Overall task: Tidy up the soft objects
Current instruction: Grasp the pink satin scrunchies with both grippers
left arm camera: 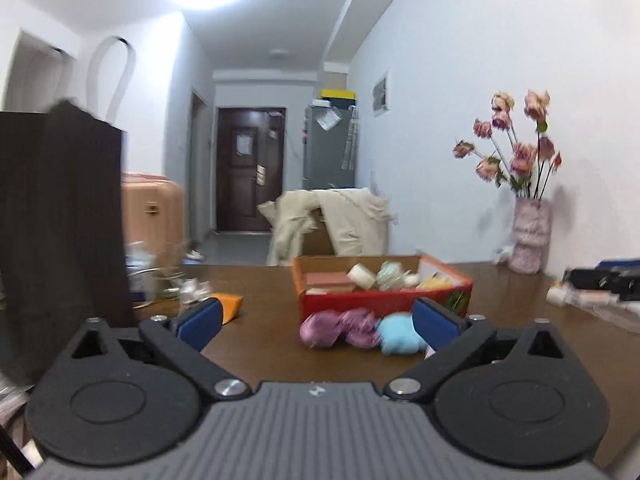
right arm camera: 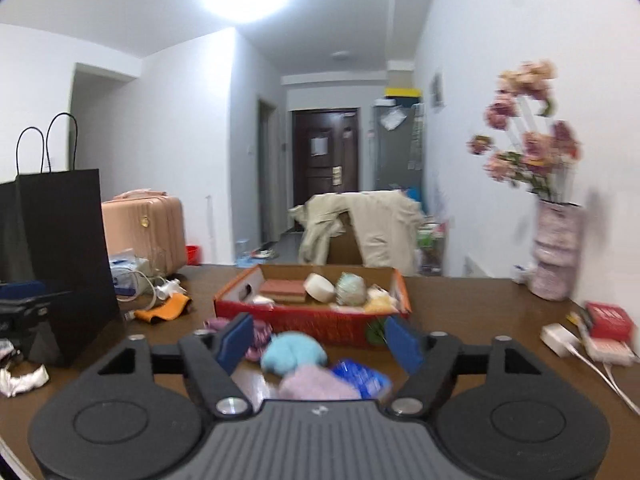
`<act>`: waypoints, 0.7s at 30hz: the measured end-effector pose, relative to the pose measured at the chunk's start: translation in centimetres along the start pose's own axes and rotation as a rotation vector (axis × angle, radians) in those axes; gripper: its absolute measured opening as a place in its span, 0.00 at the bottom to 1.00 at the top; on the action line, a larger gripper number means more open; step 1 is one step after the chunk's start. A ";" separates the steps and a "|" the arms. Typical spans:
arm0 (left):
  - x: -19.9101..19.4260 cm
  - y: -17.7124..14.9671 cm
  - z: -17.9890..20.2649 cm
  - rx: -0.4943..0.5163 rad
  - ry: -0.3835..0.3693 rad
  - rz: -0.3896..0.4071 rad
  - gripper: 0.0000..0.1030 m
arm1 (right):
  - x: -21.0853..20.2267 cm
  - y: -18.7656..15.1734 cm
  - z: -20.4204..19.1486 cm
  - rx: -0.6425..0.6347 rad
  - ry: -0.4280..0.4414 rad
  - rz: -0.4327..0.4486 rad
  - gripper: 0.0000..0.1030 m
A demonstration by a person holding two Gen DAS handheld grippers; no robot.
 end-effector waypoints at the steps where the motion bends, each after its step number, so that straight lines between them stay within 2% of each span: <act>1: -1.2 -1.5 0.3 0.003 0.022 -0.002 1.00 | -0.8 -1.2 -0.6 -0.011 0.001 0.005 0.75; 5: -3.8 -5.4 1.0 -0.038 0.042 -0.028 1.00 | -2.9 -5.6 -3.1 0.002 -0.028 0.035 0.88; 8: -4.0 -6.6 1.8 -0.026 0.005 -0.058 1.00 | -2.8 -6.7 -4.8 -0.060 0.009 0.001 0.86; 12: -4.1 -6.3 1.8 -0.026 -0.003 -0.043 1.00 | -2.9 -7.3 -4.6 -0.031 -0.014 -0.013 0.87; 21: -4.0 -6.4 1.7 -0.037 -0.002 -0.046 1.00 | -2.5 -7.9 -4.9 -0.015 0.011 -0.048 0.87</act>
Point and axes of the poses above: each gripper's, at about its wrist camera, not at the fingertips, and x roughly the way its jaws point, z to its right, y to its top, the point moved 5 cm from there along x, roughly the way its jaws point, and after that the axes turned 7 degrees about -z, right-handed, at the moved point
